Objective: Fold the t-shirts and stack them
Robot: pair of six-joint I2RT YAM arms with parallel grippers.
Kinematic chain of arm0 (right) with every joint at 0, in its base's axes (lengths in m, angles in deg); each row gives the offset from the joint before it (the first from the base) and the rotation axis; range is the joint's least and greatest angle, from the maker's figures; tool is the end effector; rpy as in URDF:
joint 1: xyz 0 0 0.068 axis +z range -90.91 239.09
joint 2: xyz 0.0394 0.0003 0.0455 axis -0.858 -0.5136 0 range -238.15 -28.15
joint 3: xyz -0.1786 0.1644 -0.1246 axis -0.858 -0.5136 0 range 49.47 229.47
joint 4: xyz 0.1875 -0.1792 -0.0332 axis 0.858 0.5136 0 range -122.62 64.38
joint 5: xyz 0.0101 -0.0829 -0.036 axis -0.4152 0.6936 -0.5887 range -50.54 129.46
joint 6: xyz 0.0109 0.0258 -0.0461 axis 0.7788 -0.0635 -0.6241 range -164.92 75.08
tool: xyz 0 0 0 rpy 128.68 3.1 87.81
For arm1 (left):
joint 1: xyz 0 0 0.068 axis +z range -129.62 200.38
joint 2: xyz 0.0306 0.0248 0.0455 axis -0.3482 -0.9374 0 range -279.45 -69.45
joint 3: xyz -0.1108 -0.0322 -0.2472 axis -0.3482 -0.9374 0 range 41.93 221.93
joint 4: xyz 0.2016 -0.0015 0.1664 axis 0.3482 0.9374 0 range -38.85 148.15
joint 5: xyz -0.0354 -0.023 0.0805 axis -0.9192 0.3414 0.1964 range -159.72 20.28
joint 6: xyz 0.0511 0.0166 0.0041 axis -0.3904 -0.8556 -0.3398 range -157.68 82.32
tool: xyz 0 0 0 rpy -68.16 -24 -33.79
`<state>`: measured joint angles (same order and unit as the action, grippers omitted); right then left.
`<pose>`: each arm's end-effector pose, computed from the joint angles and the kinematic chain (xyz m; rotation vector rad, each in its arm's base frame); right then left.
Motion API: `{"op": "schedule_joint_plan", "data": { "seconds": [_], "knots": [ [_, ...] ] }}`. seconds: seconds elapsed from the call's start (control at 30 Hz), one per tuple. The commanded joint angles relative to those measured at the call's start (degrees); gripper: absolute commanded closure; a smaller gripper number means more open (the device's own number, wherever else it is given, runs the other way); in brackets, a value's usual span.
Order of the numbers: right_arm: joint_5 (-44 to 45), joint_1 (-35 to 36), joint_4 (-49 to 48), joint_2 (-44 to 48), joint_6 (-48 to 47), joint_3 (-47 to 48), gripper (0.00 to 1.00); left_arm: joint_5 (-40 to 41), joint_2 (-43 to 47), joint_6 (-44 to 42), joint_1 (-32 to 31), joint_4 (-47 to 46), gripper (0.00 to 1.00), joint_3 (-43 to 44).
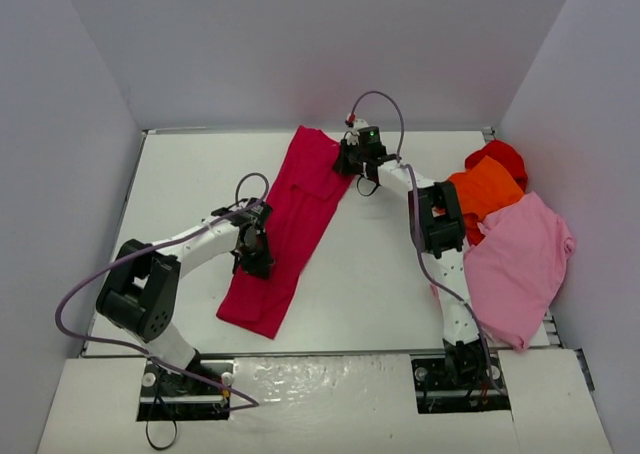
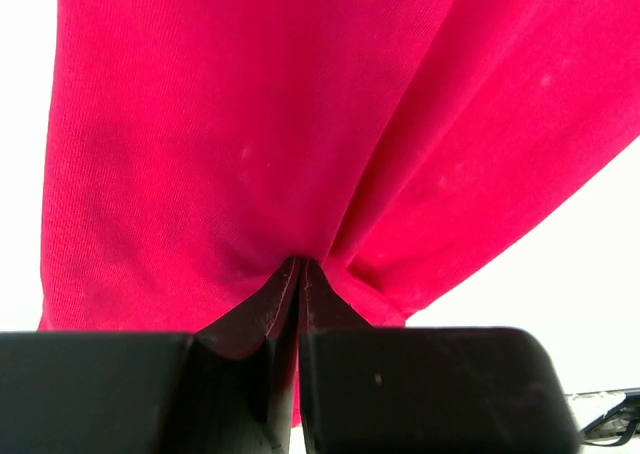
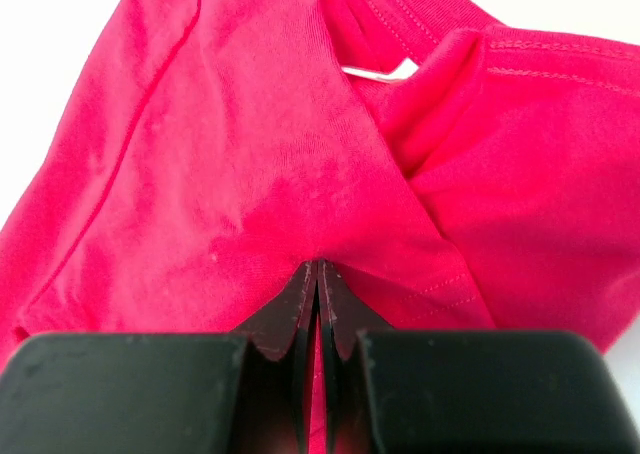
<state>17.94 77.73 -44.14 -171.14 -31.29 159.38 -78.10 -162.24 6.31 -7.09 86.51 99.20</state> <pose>0.5345 0.1941 0.1496 -0.3412 1.9619 0.7339 0.2664 -0.1442 0.1806 -0.3839 2.8951 -0.4609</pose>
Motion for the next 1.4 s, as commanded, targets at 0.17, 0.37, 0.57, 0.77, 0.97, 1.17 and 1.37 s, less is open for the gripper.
{"op": "schedule_joint_plan", "data": {
  "seconds": [0.17,0.37,0.57,0.77,0.97,1.17,1.37],
  "knots": [
    [11.58,5.19,-1.22,29.79,-2.62,-18.30,1.00,3.52,2.25,1.46,-1.93,-1.72,0.99,3.90],
    [16.93,7.03,0.54,43.67,-0.87,-26.39,0.92,7.12,5.74,1.76,-3.36,-0.80,0.82,5.03],
    [11.37,10.80,4.49,50.42,8.44,-37.03,0.98,9.81,8.69,1.51,-3.38,4.01,0.80,6.59],
    [12.76,23.63,4.26,56.28,13.89,-49.51,0.73,12.05,12.94,1.45,-3.20,12.00,0.77,7.65],
    [17.10,34.09,4.56,57.31,17.15,-52.67,0.69,11.77,16.30,2.88,-3.20,16.73,0.69,6.36],
    [18.22,39.60,5.30,55.77,18.95,-54.28,0.67,9.27,16.10,3.81,-3.20,15.64,0.69,2.01],
    [28.53,38.12,5.90,52.03,16.45,-54.95,0.96,8.64,13.77,2.98,-3.29,11.56,0.69,1.70]
  ]
}}
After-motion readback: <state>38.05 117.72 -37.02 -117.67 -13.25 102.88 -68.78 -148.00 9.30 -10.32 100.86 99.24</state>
